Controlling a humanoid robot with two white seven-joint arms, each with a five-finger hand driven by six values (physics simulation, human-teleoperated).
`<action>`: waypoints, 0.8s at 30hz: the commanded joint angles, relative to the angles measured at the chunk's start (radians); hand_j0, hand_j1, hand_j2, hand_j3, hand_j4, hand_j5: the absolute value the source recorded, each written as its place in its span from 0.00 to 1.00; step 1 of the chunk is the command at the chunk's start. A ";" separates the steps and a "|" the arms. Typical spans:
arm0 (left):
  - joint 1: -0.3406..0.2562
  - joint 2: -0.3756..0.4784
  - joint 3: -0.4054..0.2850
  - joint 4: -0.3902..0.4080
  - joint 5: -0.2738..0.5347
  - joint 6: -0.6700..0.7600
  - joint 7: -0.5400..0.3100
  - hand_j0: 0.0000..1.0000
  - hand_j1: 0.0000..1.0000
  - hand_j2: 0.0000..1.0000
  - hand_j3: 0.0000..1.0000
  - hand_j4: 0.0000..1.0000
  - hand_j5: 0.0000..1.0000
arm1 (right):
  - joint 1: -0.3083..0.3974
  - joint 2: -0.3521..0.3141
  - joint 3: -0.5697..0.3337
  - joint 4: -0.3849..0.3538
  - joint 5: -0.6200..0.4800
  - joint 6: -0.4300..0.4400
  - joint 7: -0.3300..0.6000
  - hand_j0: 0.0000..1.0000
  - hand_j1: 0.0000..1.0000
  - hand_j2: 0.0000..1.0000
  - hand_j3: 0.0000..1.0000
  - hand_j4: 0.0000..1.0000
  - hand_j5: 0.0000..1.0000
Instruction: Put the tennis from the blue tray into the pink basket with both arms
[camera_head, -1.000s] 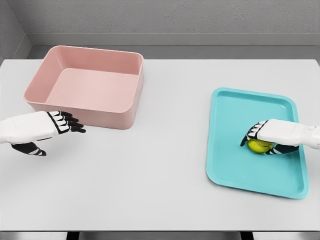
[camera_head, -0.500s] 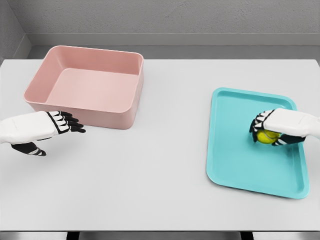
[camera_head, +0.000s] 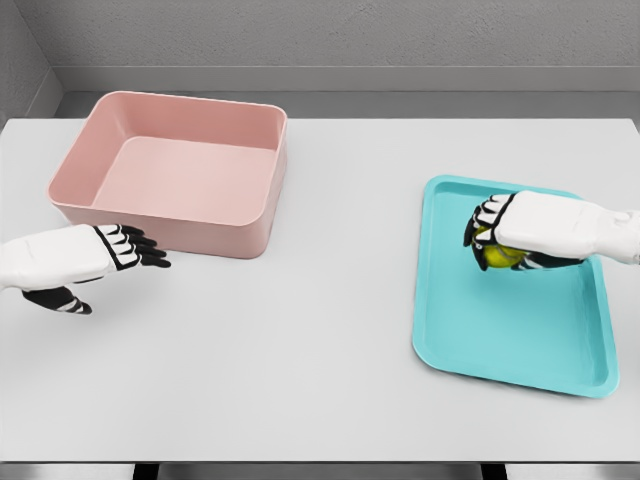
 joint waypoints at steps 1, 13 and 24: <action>0.000 0.001 0.001 0.000 0.006 0.001 0.000 1.00 1.00 1.00 1.00 1.00 1.00 | -0.002 0.013 0.006 -0.027 -0.007 0.003 -0.001 0.32 0.32 0.32 0.32 0.32 0.32; 0.002 0.000 -0.001 0.000 0.003 0.001 -0.001 1.00 1.00 1.00 1.00 1.00 1.00 | -0.144 0.148 0.152 -0.039 -0.004 0.003 0.040 0.32 0.32 0.32 0.32 0.32 0.32; 0.008 0.003 0.001 0.000 0.001 0.001 -0.001 1.00 1.00 1.00 1.00 1.00 1.00 | -0.236 0.293 0.287 -0.039 0.022 0.003 0.074 0.31 0.31 0.31 0.31 0.31 0.31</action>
